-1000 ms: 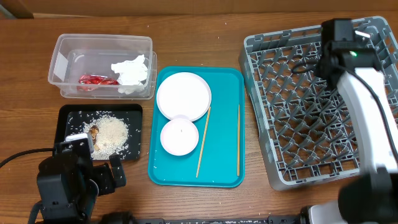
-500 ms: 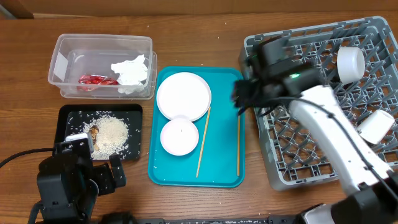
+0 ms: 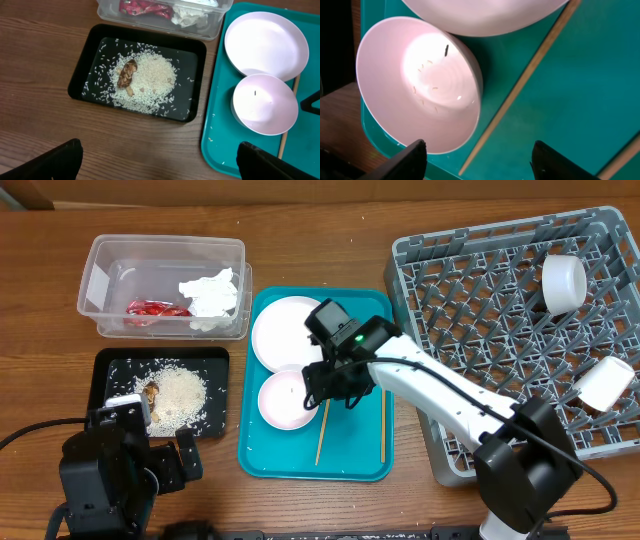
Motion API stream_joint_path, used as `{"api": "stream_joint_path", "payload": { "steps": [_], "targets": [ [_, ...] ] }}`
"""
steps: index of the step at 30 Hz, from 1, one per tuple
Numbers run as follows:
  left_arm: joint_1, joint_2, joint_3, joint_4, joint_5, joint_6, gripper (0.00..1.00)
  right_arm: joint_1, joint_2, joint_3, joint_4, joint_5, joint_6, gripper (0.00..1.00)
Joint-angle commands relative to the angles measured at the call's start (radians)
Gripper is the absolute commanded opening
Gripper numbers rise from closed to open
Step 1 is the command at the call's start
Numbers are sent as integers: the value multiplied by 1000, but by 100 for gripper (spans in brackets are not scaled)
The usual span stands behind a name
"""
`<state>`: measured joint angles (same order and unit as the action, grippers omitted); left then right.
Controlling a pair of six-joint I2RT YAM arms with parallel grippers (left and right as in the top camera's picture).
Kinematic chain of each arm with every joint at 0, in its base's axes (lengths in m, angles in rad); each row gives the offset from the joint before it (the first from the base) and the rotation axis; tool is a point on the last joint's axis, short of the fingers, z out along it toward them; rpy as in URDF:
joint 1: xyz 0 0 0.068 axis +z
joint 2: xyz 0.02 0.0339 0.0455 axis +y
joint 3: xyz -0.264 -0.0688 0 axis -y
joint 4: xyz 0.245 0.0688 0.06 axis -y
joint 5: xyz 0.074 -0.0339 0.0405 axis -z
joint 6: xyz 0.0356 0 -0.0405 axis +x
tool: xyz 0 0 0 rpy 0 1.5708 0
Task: Sort waste into correct bins and load items into the dishwasher
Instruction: 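Move the right gripper to the pink bowl and grasp its rim, then carry the pink bowl into the rack and release it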
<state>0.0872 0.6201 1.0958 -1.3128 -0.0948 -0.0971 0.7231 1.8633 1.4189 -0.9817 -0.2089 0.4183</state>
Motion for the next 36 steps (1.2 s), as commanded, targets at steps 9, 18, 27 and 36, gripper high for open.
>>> {"api": "stream_joint_path", "payload": {
  "steps": [9, 18, 27, 36],
  "targets": [
    [4, 2, 5, 1, -12, 4, 100, 2, 108, -6, 42, 5, 110, 53],
    [4, 2, 5, 1, -12, 4, 100, 2, 129, -6, 39, 5, 110, 12],
    [4, 2, 5, 1, -12, 4, 100, -12, 95, -2, 17, 12, 105, 4],
    [4, 2, 5, 1, -12, 4, 100, -127, -158, 89, -87, 357, 71, 4]
  ]
}}
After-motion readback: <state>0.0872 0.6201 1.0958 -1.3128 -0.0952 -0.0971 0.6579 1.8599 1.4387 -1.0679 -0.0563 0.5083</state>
